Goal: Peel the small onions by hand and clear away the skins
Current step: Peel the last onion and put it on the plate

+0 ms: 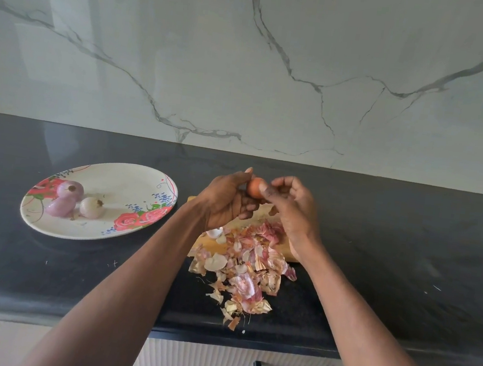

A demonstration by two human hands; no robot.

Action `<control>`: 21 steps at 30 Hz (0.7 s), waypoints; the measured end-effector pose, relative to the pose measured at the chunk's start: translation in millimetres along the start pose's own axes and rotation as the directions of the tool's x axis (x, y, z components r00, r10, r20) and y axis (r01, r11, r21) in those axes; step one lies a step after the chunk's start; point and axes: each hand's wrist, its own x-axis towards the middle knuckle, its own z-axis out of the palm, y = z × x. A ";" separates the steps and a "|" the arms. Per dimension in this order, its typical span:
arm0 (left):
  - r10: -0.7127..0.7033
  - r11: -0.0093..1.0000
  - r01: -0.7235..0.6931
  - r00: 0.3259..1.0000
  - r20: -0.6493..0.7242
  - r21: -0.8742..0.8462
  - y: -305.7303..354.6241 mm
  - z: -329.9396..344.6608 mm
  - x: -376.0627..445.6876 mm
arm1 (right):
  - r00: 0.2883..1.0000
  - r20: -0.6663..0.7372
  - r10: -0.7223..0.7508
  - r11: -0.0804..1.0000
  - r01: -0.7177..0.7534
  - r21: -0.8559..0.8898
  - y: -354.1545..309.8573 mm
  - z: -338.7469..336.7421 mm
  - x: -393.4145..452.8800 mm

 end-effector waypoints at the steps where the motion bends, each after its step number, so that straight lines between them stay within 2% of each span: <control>1: 0.030 1.000 -0.030 0.999 -0.016 -0.005 -0.1 0.2 0.2 | 0.999 0.032 0.008 0.999 -0.007 -0.042 2.2 0.1 0.8; 3: 0.084 0.996 -0.084 0.996 -0.018 0.030 -0.8 1.5 -0.8 | 0.999 0.054 -0.006 0.994 0.011 -0.107 4.8 0.1 1.7; 6: 0.138 0.987 -0.137 0.990 -0.007 0.086 -4.0 2.2 -2.1 | 0.999 0.036 -0.021 0.999 0.022 -0.045 1.9 -1.8 0.3; 10: 0.324 0.913 -0.274 0.938 -0.126 0.303 -4.1 -4.8 -0.1 | 0.999 0.005 0.032 0.999 -0.031 -0.017 1.7 -1.7 -0.2; 15: 0.436 0.777 -0.376 0.900 -0.002 0.505 -7.5 -9.3 1.4 | 0.999 0.014 0.040 0.999 -0.040 0.018 2.8 -1.3 0.6; 18: 0.496 0.673 -0.422 0.867 0.053 0.608 -8.3 -14.3 3.9 | 0.999 0.035 -0.028 0.988 0.033 -0.154 2.4 -5.1 -2.3; 21: 0.474 0.676 -0.419 0.877 0.078 0.606 -7.9 -17.5 3.6 | 0.995 0.091 -0.041 0.961 0.064 -0.269 2.6 -9.1 -3.3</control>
